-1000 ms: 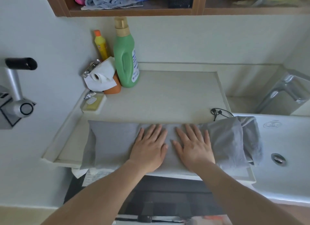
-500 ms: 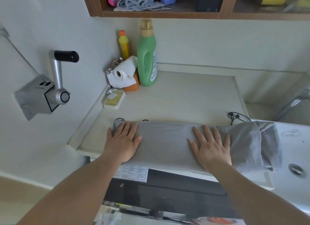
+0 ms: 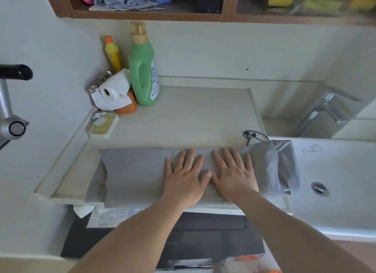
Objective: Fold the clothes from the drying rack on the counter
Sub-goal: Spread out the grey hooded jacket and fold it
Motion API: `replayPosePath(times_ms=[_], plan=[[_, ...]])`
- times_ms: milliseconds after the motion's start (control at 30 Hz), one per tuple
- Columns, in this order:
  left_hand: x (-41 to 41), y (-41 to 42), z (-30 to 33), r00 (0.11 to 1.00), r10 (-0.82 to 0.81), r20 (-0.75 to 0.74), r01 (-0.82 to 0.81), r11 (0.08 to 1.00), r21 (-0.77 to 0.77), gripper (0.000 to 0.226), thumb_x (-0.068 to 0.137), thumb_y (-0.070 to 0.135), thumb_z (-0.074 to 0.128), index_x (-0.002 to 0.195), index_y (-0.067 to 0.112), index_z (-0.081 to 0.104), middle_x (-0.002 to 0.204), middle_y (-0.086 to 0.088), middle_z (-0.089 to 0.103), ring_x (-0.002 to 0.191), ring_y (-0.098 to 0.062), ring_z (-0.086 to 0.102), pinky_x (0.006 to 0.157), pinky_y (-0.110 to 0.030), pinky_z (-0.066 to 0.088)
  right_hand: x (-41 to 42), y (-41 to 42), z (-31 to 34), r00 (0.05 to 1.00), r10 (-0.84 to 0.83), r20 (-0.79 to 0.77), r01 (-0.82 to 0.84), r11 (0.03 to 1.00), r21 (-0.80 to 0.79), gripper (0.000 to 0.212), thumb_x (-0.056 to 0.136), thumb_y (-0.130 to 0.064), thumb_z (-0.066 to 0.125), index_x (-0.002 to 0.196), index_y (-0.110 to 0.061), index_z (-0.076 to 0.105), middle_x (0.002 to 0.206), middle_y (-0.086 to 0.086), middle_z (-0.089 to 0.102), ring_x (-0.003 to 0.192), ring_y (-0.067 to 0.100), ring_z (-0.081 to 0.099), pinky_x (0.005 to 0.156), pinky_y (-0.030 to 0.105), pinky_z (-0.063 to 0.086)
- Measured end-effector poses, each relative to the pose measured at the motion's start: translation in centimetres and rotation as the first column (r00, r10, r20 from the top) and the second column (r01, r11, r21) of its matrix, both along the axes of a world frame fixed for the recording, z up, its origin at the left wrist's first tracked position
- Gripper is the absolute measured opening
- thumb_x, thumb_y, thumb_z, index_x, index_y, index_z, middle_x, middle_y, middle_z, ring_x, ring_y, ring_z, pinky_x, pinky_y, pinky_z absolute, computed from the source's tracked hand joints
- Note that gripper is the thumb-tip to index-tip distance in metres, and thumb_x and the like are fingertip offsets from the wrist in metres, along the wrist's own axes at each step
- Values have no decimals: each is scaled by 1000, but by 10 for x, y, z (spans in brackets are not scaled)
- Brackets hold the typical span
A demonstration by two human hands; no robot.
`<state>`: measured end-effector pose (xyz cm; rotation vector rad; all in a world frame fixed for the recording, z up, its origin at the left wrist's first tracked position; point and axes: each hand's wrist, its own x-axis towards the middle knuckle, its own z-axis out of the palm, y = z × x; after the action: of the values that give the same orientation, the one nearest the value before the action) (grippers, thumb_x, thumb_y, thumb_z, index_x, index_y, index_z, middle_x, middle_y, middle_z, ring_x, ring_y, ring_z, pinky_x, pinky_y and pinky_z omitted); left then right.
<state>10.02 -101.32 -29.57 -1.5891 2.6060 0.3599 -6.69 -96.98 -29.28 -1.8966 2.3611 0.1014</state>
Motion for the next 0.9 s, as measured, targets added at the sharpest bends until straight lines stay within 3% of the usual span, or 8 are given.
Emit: replayPosePath(times_ms=[200,400,500,600,667,767,833,900], plan=[[-6,-9,-5,999,-1,40,2,1000,-28,65,100,64,6,160,41,-5,168,11,-21,156,-19,-16,120,-64,-9,-82,20,-7,957,-274,93,277,961,-17,84,89,-81,-4,161,-38,8,171,-9,3,157,15,-4,123,56,-5],[-8,-8,-3,996,-1,84,3,1000,-25,66,100,64,5,160,40,-9,167,11,-26,156,-18,-19,121,-62,-9,-123,41,-12,915,-383,124,379,924,57,83,87,-82,-6,160,-42,-1,170,-9,-8,157,20,-7,121,64,-4],[-9,-7,-1,994,-4,109,7,1000,-28,66,100,63,5,160,40,-11,167,10,-26,156,-19,-19,122,-61,-8,-124,36,-8,899,-430,80,428,903,39,82,91,-76,4,161,-34,-1,170,-1,-10,156,27,-11,119,67,-4],[-10,-8,-1,992,-5,128,11,999,-50,67,101,63,5,160,38,-12,167,9,-26,156,-19,-18,122,-61,-7,-108,26,5,945,-323,-48,315,942,-116,73,97,-52,23,163,-27,3,170,5,-11,155,33,-15,116,71,-6],[-11,-9,-1,991,-5,134,13,998,-57,66,101,63,5,160,38,-11,168,9,-25,156,-19,-17,122,-61,-7,-89,18,13,983,-175,-47,165,972,-169,71,98,-47,26,163,-28,5,170,5,-11,155,32,-17,115,71,-8],[-13,-9,-3,990,1,144,9,997,-71,67,101,63,6,161,38,-9,168,9,-23,156,-18,-15,123,-61,-5,-60,10,8,994,5,113,8,993,-119,69,99,-65,20,161,-36,12,171,-3,-8,156,25,-16,118,66,-11],[-14,-9,-3,988,6,152,5,997,-72,68,100,63,7,161,38,-9,168,9,-23,156,-18,-15,123,-60,-5,-53,10,-2,982,10,188,-5,1000,-27,73,95,-75,12,160,-42,6,171,-7,-9,156,21,-15,120,63,-11],[-15,-9,-2,987,8,163,3,998,-68,68,100,64,7,160,38,-9,168,9,-22,156,-17,-14,123,-60,-5,-60,11,-11,986,-22,168,23,1000,-5,77,92,-79,4,160,-44,0,170,-9,-8,156,20,-13,120,61,-11]])
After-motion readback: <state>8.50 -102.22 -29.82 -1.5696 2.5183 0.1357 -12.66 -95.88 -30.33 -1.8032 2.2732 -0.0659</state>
